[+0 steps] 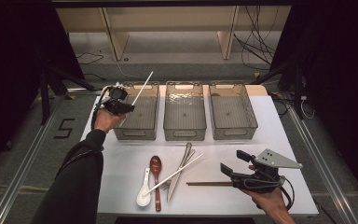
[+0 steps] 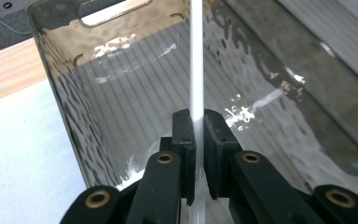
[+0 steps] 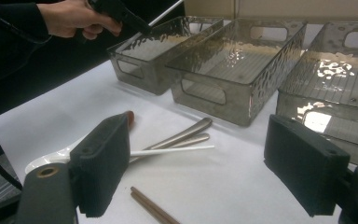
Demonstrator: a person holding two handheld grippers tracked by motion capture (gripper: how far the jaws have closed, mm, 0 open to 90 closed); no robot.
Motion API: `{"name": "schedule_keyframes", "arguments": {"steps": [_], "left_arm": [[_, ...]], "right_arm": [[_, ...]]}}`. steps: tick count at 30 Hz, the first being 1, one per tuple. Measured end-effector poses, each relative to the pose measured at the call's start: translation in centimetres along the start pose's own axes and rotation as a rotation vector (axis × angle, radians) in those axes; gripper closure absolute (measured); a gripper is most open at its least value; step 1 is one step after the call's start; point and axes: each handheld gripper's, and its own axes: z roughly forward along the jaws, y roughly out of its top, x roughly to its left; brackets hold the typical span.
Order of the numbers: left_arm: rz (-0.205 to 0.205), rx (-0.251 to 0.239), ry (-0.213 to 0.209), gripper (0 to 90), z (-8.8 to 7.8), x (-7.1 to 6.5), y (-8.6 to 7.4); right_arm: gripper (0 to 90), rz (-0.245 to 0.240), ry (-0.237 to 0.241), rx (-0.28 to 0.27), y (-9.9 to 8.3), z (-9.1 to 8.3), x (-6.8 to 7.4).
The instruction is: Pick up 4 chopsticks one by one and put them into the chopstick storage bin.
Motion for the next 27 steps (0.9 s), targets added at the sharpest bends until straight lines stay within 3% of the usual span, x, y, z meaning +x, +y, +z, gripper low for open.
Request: {"name": "schedule_keyframes", "arguments": {"steps": [5,8,12,17,24,27], "left_arm": [[-0.028,0.015,0.009,81.9,0.3,0.0,-0.4],[-0.060,0.001,-0.005,69.5,-0.2,0.2,-0.4],[-0.105,-0.025,-0.047,59.6,-1.4,-0.1,-0.3],[-0.088,-0.026,-0.090,42.4,-3.1,-1.7,-0.6],[-0.045,-0.067,-0.157,32.9,-5.3,-4.2,-1.3],[-0.021,-0.073,-0.207,29.6,-5.8,-5.2,-1.8]], "right_arm": [[23.3,0.001,0.001,0.000,0.0,0.0,0.0],[23.3,0.000,0.000,-0.001,0.0,0.0,0.0],[23.3,0.000,-0.001,0.000,0.0,0.0,0.0],[23.3,-0.003,-0.004,0.001,0.0,0.0,0.1],[23.2,-0.004,-0.008,0.000,0.0,0.0,0.1],[23.3,-0.004,-0.009,-0.001,0.0,0.0,0.1]]}}
